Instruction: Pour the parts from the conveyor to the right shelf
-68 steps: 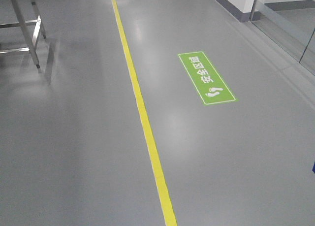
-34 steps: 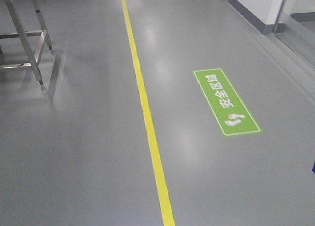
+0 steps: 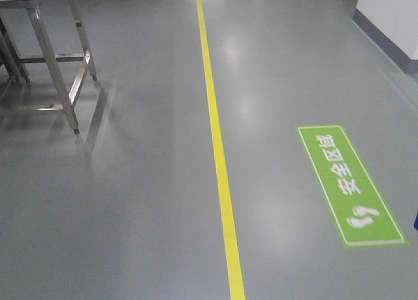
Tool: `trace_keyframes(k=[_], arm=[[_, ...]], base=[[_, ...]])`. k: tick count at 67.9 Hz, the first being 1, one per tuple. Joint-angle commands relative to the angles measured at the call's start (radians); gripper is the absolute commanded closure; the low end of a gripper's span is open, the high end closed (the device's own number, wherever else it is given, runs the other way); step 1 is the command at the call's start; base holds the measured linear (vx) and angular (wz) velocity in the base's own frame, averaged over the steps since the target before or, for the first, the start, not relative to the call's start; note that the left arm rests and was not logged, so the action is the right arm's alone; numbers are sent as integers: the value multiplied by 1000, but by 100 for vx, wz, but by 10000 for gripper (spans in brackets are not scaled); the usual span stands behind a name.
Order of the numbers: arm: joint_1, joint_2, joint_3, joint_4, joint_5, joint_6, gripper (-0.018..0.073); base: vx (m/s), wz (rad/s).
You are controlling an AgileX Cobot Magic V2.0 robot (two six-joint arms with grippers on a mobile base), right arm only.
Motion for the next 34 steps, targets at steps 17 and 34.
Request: trace_keyframes(k=[17,34], arm=[[-3,12,-26,-2,-82,-5,565],[-3,12,-26,-2,-82,-5,565]], base=[[70,10],[72,-2]])
